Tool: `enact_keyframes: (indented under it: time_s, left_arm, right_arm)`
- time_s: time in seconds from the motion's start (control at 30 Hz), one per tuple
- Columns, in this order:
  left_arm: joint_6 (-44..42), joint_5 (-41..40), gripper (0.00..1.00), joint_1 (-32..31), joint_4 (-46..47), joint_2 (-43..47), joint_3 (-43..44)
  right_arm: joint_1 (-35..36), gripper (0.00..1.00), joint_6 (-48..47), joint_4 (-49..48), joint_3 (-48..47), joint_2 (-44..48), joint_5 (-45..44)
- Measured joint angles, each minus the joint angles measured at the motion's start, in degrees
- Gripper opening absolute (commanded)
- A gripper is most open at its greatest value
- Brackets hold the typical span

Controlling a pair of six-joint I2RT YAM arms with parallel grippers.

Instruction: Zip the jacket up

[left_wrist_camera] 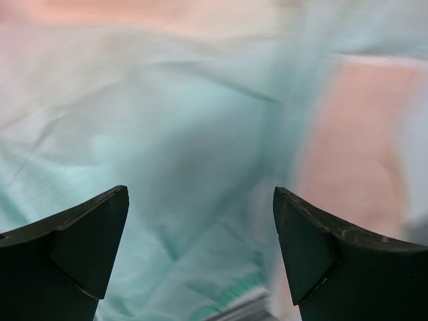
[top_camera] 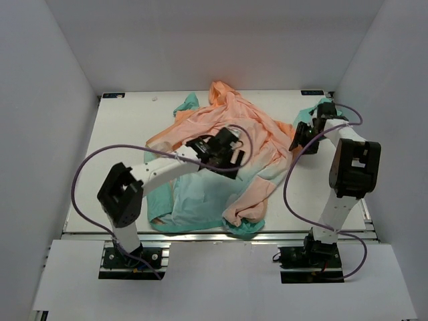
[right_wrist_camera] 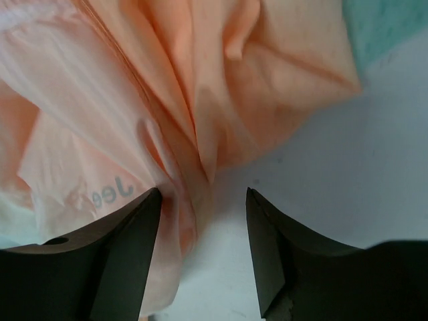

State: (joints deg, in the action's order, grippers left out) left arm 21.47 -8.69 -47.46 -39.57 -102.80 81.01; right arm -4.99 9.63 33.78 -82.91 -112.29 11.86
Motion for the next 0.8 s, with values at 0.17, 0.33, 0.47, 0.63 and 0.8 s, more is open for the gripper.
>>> enact_keyframes:
  time_s: [0.17,0.33,0.47,0.63,0.8]
  left_arm:
    - [-5.68,0.61,0.98,-13.05,1.99,6.78,2.34]
    - [-7.15,2.03,0.98,-20.02,2.69,6.19,2.43]
    - [-5.66,3.15,0.96,-23.23,3.10,1.42,2.43]
    - [-2.64,1.66,0.89,-26.69,0.68,-7.26,5.35]
    - [-0.48,-0.50,0.84,-30.47,-1.49,-13.25,9.29]
  right_arm:
    - [-0.79,0.60,0.26,-1.31,6.10,5.44,3.15]
    - [-0.46,0.60,0.44,-5.86,6.08,7.28,8.83]
    - [-0.50,0.60,0.52,-6.80,6.08,6.51,11.76]
    - [-0.50,0.59,0.50,-7.48,6.54,6.47,12.31]
    - [-0.50,0.57,0.52,-8.37,9.33,6.49,11.30]
